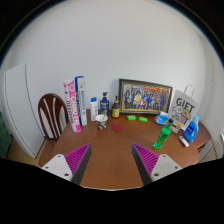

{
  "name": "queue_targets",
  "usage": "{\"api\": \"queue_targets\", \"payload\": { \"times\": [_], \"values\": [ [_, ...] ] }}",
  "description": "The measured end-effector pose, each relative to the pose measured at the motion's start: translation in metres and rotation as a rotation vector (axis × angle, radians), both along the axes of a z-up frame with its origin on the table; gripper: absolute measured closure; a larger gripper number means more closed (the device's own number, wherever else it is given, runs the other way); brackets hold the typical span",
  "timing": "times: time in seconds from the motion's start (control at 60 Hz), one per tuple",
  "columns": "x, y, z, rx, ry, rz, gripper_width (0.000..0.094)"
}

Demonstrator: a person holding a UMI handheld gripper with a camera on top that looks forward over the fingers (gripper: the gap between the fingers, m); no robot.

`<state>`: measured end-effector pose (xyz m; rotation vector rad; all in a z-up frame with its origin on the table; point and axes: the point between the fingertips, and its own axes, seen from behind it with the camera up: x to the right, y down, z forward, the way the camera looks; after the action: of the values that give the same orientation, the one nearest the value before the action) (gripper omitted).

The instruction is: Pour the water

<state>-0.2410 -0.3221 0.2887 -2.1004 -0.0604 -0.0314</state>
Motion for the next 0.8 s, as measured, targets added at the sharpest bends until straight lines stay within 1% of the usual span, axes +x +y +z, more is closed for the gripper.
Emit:
{"api": "queue_targets", "payload": {
  "times": [0.183, 0.333, 0.583, 0.667, 0.8],
  "values": [
    [0.024, -0.001, -0.011, -0.01, 0.001, -0.037, 0.0098],
    [0.062, -0.004, -0.03, -0.021, -0.006, -0.067, 0.0097],
    [0.164, 0.004, -0.08, -0.017, 0.018, -0.183, 0.0092],
    [0.2, 0.017, -0.095, 0.007, 0.007, -0.206, 0.0092],
    [0.25, 0.052, -0.115, 0.065, -0.022, -0.217, 0.0093]
  ]
}}
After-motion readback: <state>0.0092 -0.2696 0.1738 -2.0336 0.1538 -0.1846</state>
